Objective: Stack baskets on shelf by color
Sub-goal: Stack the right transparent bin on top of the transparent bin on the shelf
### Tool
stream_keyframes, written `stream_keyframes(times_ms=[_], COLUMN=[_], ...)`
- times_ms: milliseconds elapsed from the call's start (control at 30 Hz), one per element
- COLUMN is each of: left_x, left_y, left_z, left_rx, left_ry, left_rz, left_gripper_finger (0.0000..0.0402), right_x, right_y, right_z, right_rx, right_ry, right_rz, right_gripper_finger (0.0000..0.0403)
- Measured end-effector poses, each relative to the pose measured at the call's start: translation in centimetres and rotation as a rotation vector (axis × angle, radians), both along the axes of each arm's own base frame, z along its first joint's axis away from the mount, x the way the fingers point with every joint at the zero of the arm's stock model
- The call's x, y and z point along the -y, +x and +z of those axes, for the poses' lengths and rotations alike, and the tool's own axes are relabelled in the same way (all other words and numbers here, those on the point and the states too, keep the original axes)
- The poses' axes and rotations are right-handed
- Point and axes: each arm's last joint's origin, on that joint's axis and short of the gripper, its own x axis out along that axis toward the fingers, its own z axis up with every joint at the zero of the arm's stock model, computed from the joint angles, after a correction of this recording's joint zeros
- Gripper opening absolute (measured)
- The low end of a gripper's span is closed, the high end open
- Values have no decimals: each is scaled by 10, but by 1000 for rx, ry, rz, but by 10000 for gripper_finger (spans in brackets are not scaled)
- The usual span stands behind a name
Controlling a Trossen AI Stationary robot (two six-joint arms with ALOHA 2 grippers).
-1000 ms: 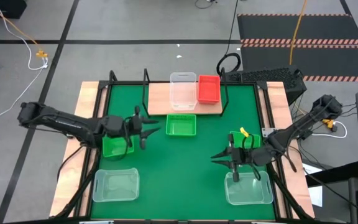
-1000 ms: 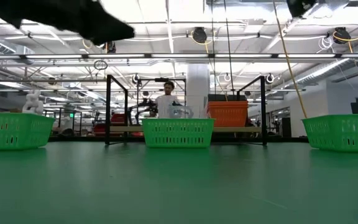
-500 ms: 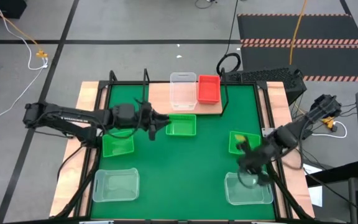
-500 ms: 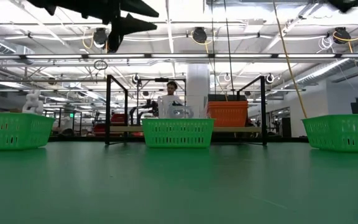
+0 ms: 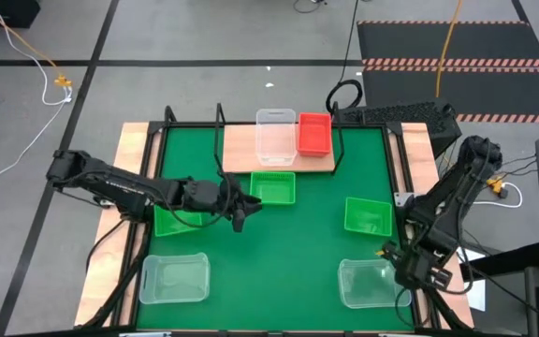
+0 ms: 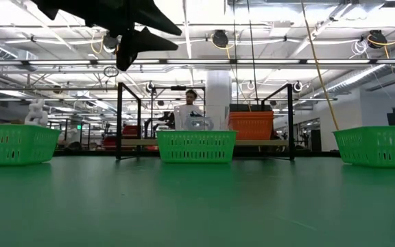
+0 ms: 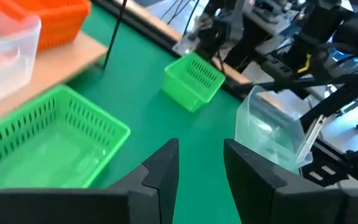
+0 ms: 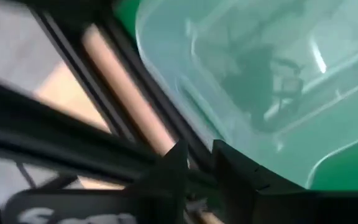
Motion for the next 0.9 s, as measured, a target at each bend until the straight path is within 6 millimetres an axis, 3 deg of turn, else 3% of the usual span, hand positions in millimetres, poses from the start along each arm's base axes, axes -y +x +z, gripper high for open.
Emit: stream_keyframes(times_ms=[167,333,667,767,900], left_x=[7,6,4,1,-4], left_y=[2,3,4,4,5], left_z=[-6,-5,-1,-1,-1], left_rx=[-18,-4,33,35,35], left_ry=[-18,-26,-35,-36,-35], left_rz=[17,36,46,58,74], left_gripper_finger=[127,127,127,127,127], right_x=[6,7,7,7,15], right_y=[-12,-13,-7,0,10], right_z=[-19,-25,-22,-21,-10], right_rx=[0,112,297,417,531], right_ry=[-99,-190,-249,-299,-413], right_rz=[51,84,120,48,-207], right_gripper_finger=[118,158,169,169,169])
